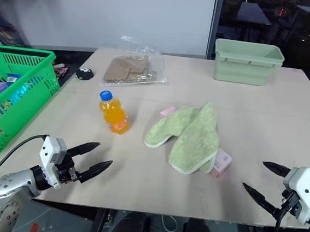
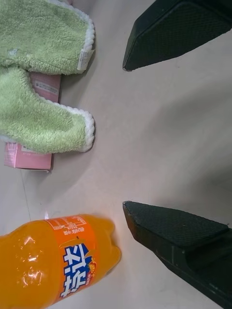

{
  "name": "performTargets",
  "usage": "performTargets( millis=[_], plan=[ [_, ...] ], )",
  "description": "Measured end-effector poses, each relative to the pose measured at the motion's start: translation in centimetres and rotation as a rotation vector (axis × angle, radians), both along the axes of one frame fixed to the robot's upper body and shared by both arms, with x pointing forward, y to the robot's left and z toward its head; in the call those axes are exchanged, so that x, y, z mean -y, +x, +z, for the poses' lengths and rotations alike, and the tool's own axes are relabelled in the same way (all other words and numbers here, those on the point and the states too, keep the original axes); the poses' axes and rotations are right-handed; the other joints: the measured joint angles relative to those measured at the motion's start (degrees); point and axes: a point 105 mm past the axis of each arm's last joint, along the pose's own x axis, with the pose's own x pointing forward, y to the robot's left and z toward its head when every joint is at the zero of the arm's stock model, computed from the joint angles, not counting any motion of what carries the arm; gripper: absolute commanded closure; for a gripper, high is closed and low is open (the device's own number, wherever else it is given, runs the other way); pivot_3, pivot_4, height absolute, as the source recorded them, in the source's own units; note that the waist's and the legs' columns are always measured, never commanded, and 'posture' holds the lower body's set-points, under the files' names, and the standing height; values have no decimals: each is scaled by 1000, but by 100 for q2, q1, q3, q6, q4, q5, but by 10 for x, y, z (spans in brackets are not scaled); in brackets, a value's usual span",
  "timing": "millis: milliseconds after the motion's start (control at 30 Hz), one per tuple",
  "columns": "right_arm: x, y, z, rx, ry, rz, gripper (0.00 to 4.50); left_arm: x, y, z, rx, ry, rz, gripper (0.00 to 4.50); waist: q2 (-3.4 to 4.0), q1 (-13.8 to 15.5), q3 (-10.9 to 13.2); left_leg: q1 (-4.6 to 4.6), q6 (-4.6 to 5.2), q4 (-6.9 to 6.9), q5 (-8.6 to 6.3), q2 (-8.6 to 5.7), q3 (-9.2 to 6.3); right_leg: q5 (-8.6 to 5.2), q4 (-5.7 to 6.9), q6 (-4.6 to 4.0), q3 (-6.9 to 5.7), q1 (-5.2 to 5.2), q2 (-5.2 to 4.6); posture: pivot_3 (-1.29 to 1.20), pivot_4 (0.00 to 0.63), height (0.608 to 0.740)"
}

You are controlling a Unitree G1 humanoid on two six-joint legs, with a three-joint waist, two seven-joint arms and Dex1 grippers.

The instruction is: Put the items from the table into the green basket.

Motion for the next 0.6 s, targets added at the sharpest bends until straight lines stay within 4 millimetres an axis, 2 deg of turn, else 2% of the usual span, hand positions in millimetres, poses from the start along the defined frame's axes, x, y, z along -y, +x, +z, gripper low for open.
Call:
performTargets(
  millis=[33, 100, 167, 200, 300, 467, 567, 600],
  plan=[
    [0, 0, 0, 0, 0, 0, 19, 0, 0, 0, 0, 0, 0, 0, 0, 0, 0, 0, 0, 0, 0, 0, 0, 0, 0, 0, 0, 0, 0, -45, 0, 740],
    [-11, 17, 7, 24, 69, 8, 19, -3, 0, 0, 9, -6, -28, 0, 0, -40, 2, 9, 0, 4, 0, 12, 21, 6, 4, -9, 11, 1, 9, -38, 0, 740],
    [-40, 41, 21, 47, 160, 67, 19, -2, 5, 6, 51, -14, -81, 0, -1, -95, 4, 16, -1, 4, -1, 19, 23, 12, 3, -16, 10, 0, 9, -31, 0, 740],
    [-53, 46, 27, 50, 182, 102, 19, 0, 7, 9, 71, -17, -107, 0, 1, -104, 4, 17, -1, 4, 0, 20, 23, 12, 3, -16, 9, -3, 9, -24, 0, 740],
    [-75, 60, 35, 27, 215, 138, 19, 5, 2, 12, 92, -22, -168, 0, -13, -66, -4, 3, 27, 4, 12, 19, 31, 11, -3, -16, 12, -6, 8, -18, 0, 740],
    [-96, 90, 46, -5, 196, 135, 19, 17, -3, 16, 118, -14, -232, 0, -16, 33, -3, -11, 48, 1, 2, 18, 33, 24, -3, -38, 17, -16, 14, 21, 0, 740],
    [-110, 115, 41, -80, 181, 117, 19, 30, -6, 28, 147, -8, -301, 0, -13, 37, -1, -6, 49, -1, 2, 23, 33, 24, -2, -40, 17, -16, 21, 39, 0, 740],
    [-110, 116, 40, -86, 181, 115, 19, 31, -6, 29, 151, -8, -306, 0, -14, 42, -1, -6, 48, -1, 2, 24, 33, 24, -2, -39, 16, -16, 21, 47, 0, 740]
  ],
)
